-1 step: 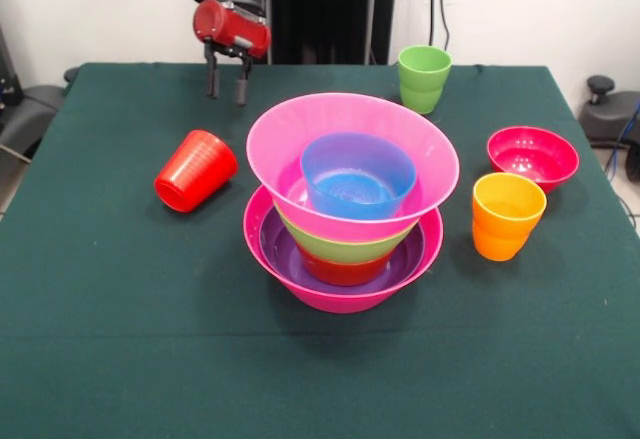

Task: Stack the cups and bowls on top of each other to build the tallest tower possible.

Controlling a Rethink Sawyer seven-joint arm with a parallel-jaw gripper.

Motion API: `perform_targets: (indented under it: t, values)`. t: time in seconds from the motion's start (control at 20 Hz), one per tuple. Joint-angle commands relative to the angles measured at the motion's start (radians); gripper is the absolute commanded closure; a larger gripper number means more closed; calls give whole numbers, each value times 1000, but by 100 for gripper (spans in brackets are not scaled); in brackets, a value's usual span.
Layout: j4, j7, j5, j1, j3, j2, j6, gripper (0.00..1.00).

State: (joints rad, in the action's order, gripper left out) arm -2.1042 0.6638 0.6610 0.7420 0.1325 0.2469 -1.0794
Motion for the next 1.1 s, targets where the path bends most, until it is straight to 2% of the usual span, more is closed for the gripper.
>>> perform_targets:
  t: [0.05,0.5,1.1]
  values:
    - [151,292,-66,-17,-118,-16,-1,0]
    - [203,288,-79,-23,-126,-19,-12,0]
    - [294,338,-64,-55,-113,-38,34,0]
